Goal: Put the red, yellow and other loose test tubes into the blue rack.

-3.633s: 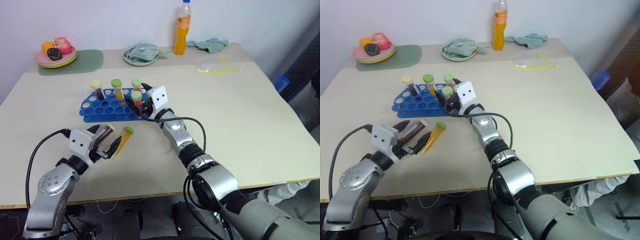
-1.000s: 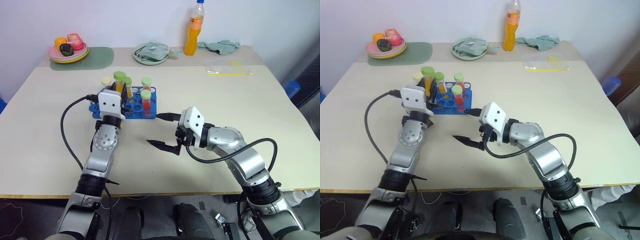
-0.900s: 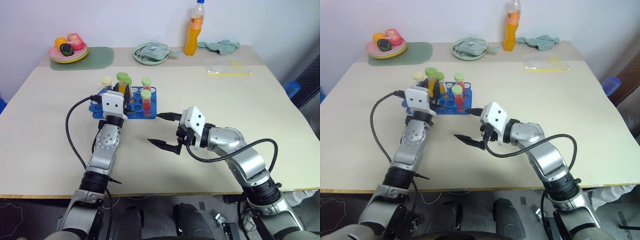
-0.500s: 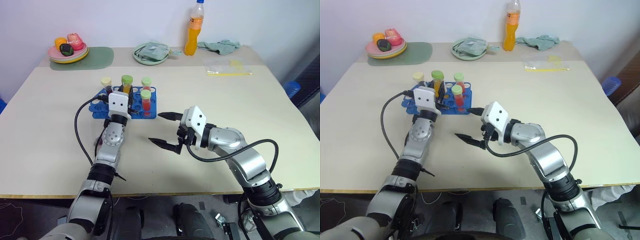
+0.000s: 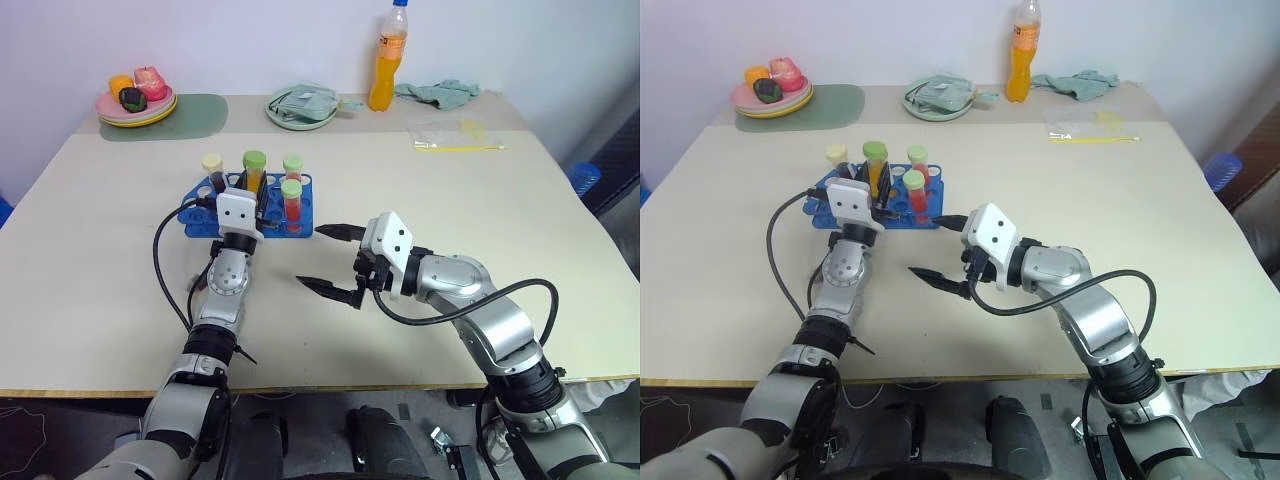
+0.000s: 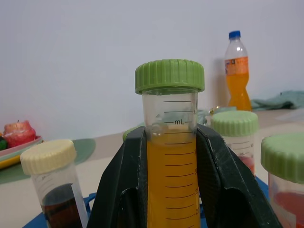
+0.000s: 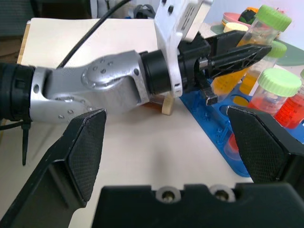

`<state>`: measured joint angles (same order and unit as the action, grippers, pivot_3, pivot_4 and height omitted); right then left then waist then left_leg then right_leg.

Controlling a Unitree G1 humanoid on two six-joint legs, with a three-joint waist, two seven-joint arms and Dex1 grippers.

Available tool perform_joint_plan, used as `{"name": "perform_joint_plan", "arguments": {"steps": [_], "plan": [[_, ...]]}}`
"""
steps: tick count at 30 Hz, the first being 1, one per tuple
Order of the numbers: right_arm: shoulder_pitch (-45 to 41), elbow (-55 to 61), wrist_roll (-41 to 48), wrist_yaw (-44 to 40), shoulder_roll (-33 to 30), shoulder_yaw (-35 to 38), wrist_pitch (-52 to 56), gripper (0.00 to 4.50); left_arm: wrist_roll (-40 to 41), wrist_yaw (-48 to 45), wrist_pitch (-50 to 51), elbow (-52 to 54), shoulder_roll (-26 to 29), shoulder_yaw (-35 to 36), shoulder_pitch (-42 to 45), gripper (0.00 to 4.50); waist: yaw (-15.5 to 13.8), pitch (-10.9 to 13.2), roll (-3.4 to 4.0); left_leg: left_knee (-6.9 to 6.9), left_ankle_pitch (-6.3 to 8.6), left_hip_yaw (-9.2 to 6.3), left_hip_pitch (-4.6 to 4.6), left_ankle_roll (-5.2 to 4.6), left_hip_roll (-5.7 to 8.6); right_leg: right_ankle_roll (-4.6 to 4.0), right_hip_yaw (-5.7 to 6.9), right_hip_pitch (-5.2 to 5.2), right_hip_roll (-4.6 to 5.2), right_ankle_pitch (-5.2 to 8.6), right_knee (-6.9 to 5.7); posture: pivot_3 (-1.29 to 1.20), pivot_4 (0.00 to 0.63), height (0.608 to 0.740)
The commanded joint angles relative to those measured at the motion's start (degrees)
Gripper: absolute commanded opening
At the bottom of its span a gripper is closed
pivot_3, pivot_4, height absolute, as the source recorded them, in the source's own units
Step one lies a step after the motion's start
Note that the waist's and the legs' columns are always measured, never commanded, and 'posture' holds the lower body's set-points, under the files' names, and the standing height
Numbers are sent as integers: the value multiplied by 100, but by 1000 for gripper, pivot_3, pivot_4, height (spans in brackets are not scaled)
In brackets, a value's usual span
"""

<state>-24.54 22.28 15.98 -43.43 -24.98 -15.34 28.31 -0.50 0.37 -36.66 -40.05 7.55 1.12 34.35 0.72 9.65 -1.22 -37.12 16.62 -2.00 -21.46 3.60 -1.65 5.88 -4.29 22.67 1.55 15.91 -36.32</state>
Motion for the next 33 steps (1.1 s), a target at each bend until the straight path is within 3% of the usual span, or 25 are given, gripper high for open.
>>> {"name": "perform_joint_plan", "arguments": {"steps": [1, 8, 12, 13, 16, 21, 24, 28, 33], "plan": [[5, 307, 65, 1, -50, 80, 34, 4500, 72, -86, -508, -336, -103, 98, 72, 806, -2, 0, 0, -1, 0, 0, 1, 0, 0, 0, 0, -2, 0, 0, 0, 0, 150, 740], [8, 372, 81, 6, -96, 113, 104, 4500, -20, -79, -670, -609, -158, 174, 89, 806, -1, 0, 0, -1, 0, 0, 3, 0, 0, 1, 0, -5, 0, 0, 0, 0, 150, 740], [2, 377, 88, 0, -98, 98, 98, 4500, -9, -17, -690, -668, -177, 259, 48, 2577, 8, 0, 0, -1, 0, 0, 2, -1, 0, 1, 1, -4, 0, 0, 0, 0, 150, 740], [1, 374, 88, -6, -99, 95, 93, 4500, 18, -13, -691, -663, -185, 283, 42, 3282, 8, 0, 0, -1, 0, 0, 2, -1, 0, 1, 1, -4, 0, 0, 0, 0, 150, 740], [-4, 371, 90, -24, -102, 89, 84, 4500, 149, -17, -612, -527, -200, 368, 0, 4446, 3, 0, 0, -1, 0, -2, 2, -1, 0, 1, 2, -4, 0, 0, -1, 0, 150, 740], [-2, 415, 92, -36, -109, 80, 97, 4500, 596, -281, 57, 790, -140, 457, -439, 4446, 20, 0, 0, 0, 0, -2, 2, -1, -1, 1, 2, -3, 0, -1, -2, 0, 150, 740], [15, 458, 92, -38, -153, 123, 99, 4500, 1015, -634, 1193, 2578, 137, 444, -1187, 4446, 43, 0, 0, 1, 0, -1, 3, -1, -4, 1, 1, -2, 0, -1, -7, 0, 150, 740], [3, 463, 104, -76, -254, 234, 83, 4500, 1845, -1110, 3174, 4976, 979, 622, -2411, 4446, 59, 0, 2, 1, 0, 0, 7, -1, -13, 0, 0, 2, -2, 0, -20, 0, 150, 740], [-236, 276, 150, -286, -465, 405, -4, 4500, 3027, -1220, 6241, 6621, 2449, 1254, -3091, 4446, 23, 4, 1, -7, 0, -2, 10, -2, -12, -4, 1, -2, -1, 2, -29, 0, 150, 740]]}}
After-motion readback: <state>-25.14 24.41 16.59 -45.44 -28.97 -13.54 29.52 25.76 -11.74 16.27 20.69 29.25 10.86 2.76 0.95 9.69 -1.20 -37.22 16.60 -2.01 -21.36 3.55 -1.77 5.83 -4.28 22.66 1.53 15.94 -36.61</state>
